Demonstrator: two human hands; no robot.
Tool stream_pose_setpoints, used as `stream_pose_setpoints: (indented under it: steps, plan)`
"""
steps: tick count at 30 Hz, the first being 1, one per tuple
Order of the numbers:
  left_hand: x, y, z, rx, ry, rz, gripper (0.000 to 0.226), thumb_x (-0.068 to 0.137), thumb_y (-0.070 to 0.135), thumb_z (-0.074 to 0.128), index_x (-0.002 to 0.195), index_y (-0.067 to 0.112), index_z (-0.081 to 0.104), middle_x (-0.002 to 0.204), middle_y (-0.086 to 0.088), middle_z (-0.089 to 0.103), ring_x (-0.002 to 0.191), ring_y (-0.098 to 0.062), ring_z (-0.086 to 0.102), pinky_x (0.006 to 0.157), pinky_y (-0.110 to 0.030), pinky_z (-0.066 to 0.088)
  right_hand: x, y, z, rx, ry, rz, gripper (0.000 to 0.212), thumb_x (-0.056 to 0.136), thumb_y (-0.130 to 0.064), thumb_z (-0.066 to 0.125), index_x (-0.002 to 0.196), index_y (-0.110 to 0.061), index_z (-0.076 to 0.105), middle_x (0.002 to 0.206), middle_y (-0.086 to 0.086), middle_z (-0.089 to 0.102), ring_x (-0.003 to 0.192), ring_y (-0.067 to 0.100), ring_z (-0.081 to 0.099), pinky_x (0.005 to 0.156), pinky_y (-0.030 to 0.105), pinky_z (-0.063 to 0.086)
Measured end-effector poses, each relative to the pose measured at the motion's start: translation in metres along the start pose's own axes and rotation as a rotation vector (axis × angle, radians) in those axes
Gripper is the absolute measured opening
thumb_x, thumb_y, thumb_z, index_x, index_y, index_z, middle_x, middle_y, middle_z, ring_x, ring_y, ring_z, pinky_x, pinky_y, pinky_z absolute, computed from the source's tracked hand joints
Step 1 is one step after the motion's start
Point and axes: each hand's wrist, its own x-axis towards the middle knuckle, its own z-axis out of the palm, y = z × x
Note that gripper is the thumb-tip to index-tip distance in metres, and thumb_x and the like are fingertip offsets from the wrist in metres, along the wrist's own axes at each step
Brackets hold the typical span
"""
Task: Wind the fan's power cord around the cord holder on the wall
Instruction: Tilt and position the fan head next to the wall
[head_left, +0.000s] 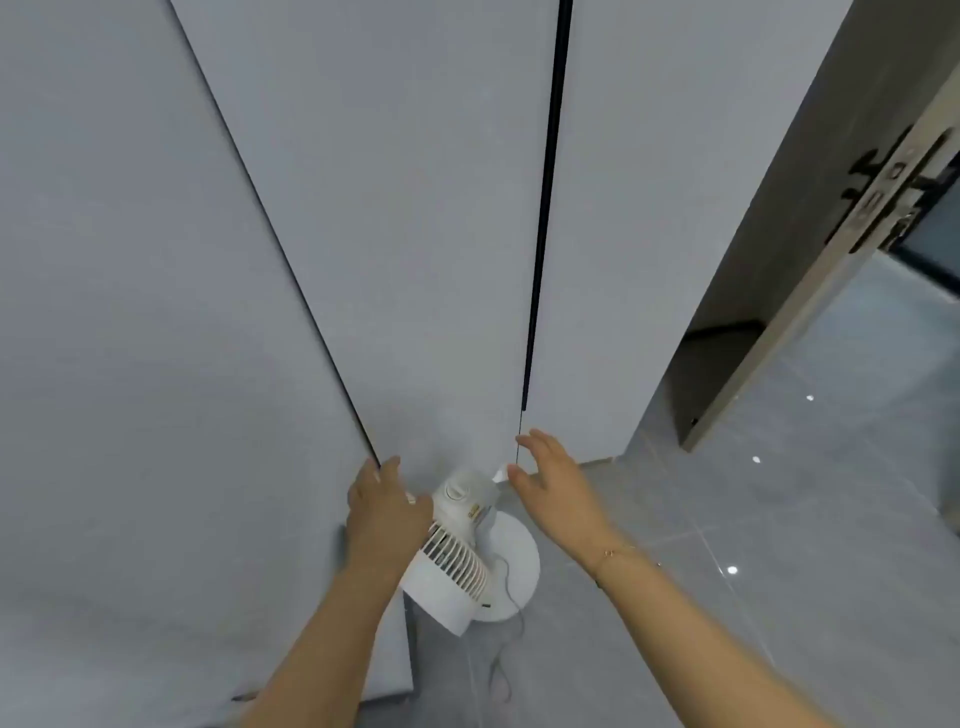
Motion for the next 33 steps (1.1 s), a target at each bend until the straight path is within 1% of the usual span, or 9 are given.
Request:
stream_pose_setpoints:
  steps: [5, 10, 13, 17, 21, 25, 27, 30, 33]
  plan:
    - [0.014, -0.031, 0.052, 0.030, 0.024, -0.218, 0.081, 0.087, 0.041, 0.057, 0.151, 0.014, 0.015, 0.159, -0.016, -0.001, 0.146, -0.036, 0.007, 0.119, -0.042, 0.018, 0.019, 0.056, 0.054, 0.105, -0.094, 0.186, 0.043, 0.094, -0.018, 0.051, 0.136, -0.013, 0.046, 0.142, 0.003, 0.046, 0.125, 0.019, 0.048, 0.093, 0.020, 0.035]
    - [0.038, -0.055, 0.100, 0.079, 0.031, -0.228, 0.091, 0.081, 0.054, 0.059, 0.150, 0.015, 0.014, 0.159, -0.012, -0.002, 0.145, -0.040, 0.004, 0.115, -0.047, 0.022, 0.050, 0.105, 0.116, 0.141, -0.147, 0.270, 0.047, 0.081, -0.002, 0.060, 0.126, -0.011, 0.051, 0.125, 0.007, 0.054, 0.105, 0.018, 0.054, 0.079, 0.024, 0.042]
    - [0.043, -0.064, 0.120, 0.175, 0.103, -0.200, 0.092, 0.079, 0.059, 0.057, 0.150, 0.018, 0.014, 0.159, -0.010, 0.001, 0.145, -0.039, 0.000, 0.116, -0.051, 0.017, 0.067, 0.129, 0.148, 0.160, -0.143, 0.310, 0.063, 0.079, 0.001, 0.063, 0.136, -0.011, 0.039, 0.131, 0.008, 0.049, 0.120, 0.027, 0.051, 0.083, 0.024, 0.039]
    - [0.041, -0.072, 0.133, 0.169, 0.221, -0.140, 0.097, 0.073, 0.064, 0.058, 0.149, 0.022, 0.014, 0.159, -0.006, 0.008, 0.145, -0.037, 0.001, 0.112, -0.047, 0.028, 0.093, 0.153, 0.176, 0.191, -0.101, 0.279, 0.084, 0.073, -0.002, 0.074, 0.143, -0.012, 0.028, 0.138, 0.008, 0.043, 0.125, 0.026, 0.047, 0.089, 0.024, 0.038]
    - [0.040, -0.077, 0.141, 0.259, 0.222, -0.115, 0.114, 0.060, 0.084, 0.049, 0.149, 0.025, 0.008, 0.160, -0.004, 0.005, 0.146, -0.037, 0.001, 0.114, -0.053, 0.022, 0.122, 0.171, 0.209, 0.330, -0.055, 0.145, 0.066, 0.060, -0.008, 0.086, 0.114, -0.013, 0.048, 0.109, -0.003, 0.059, 0.103, 0.014, 0.060, 0.074, 0.012, 0.045]
    - [0.039, -0.082, 0.148, 0.278, 0.302, -0.076, 0.110, 0.061, 0.079, 0.055, 0.148, 0.025, 0.012, 0.159, -0.003, 0.011, 0.145, -0.036, 0.005, 0.112, -0.053, 0.023, 0.136, 0.193, 0.239, 0.421, 0.019, 0.086, 0.060, 0.056, -0.014, 0.087, 0.106, -0.018, 0.055, 0.104, -0.001, 0.065, 0.098, 0.007, 0.063, 0.082, 0.027, 0.056]
    - [0.041, -0.081, 0.148, 0.282, 0.315, -0.078, 0.107, 0.062, 0.075, 0.057, 0.147, 0.025, 0.015, 0.158, -0.001, 0.014, 0.145, -0.036, 0.008, 0.110, -0.052, 0.027, 0.140, 0.192, 0.245, 0.446, 0.043, 0.098, 0.058, 0.058, -0.019, 0.082, 0.106, -0.018, 0.050, 0.108, 0.002, 0.062, 0.099, 0.013, 0.061, 0.085, 0.036, 0.056]
    - [0.046, -0.080, 0.148, 0.284, 0.332, -0.056, 0.103, 0.060, 0.073, 0.058, 0.145, 0.027, 0.021, 0.156, 0.002, 0.019, 0.142, -0.035, 0.014, 0.105, -0.050, 0.031, 0.141, 0.197, 0.247, 0.368, 0.056, 0.100, 0.062, 0.064, -0.023, 0.082, 0.110, -0.025, 0.040, 0.115, 0.003, 0.055, 0.097, 0.013, 0.056, 0.076, 0.023, 0.047]
    - [0.041, -0.081, 0.151, 0.335, 0.342, 0.035, 0.100, 0.060, 0.072, 0.058, 0.144, 0.031, 0.022, 0.156, 0.005, 0.018, 0.142, -0.034, 0.014, 0.104, -0.049, 0.032, 0.131, 0.215, 0.248, 0.312, 0.154, 0.096, 0.061, 0.064, -0.029, 0.081, 0.111, -0.021, 0.044, 0.111, 0.002, 0.059, 0.092, 0.017, 0.060, 0.073, 0.027, 0.045]
